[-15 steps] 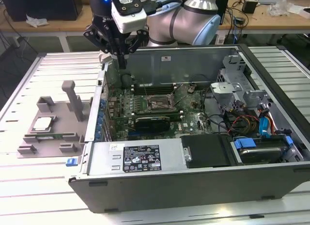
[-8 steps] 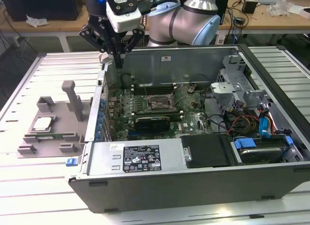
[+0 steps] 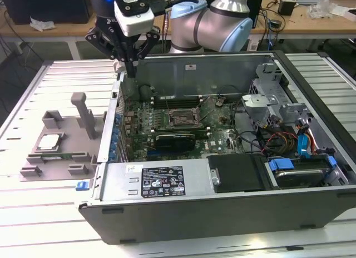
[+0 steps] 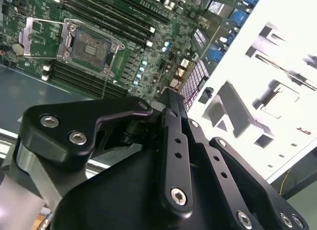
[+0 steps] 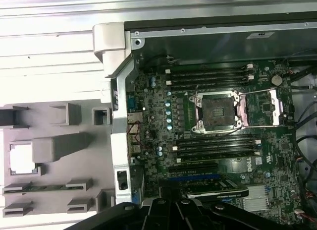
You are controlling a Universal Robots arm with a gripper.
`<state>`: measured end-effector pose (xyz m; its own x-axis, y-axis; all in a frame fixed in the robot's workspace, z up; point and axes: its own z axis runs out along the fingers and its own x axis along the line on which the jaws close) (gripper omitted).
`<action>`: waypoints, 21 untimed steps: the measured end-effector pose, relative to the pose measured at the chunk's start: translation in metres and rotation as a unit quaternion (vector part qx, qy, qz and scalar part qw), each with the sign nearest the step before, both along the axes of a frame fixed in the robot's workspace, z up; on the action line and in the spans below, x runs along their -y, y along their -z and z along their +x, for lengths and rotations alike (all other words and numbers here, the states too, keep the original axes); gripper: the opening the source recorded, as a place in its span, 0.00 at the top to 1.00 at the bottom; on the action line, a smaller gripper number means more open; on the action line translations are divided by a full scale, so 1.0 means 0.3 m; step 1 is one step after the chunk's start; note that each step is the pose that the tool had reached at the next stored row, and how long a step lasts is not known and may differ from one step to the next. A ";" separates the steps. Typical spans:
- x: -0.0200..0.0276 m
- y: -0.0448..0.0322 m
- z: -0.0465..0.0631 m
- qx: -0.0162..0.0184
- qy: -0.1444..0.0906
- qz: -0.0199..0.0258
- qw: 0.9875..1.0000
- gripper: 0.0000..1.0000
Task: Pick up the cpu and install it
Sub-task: 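Reach for the cpu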
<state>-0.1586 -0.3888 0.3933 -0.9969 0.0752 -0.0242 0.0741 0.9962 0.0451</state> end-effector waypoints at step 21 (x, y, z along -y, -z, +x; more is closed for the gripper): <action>-0.056 0.002 -0.137 0.004 0.000 0.000 1.000 0.89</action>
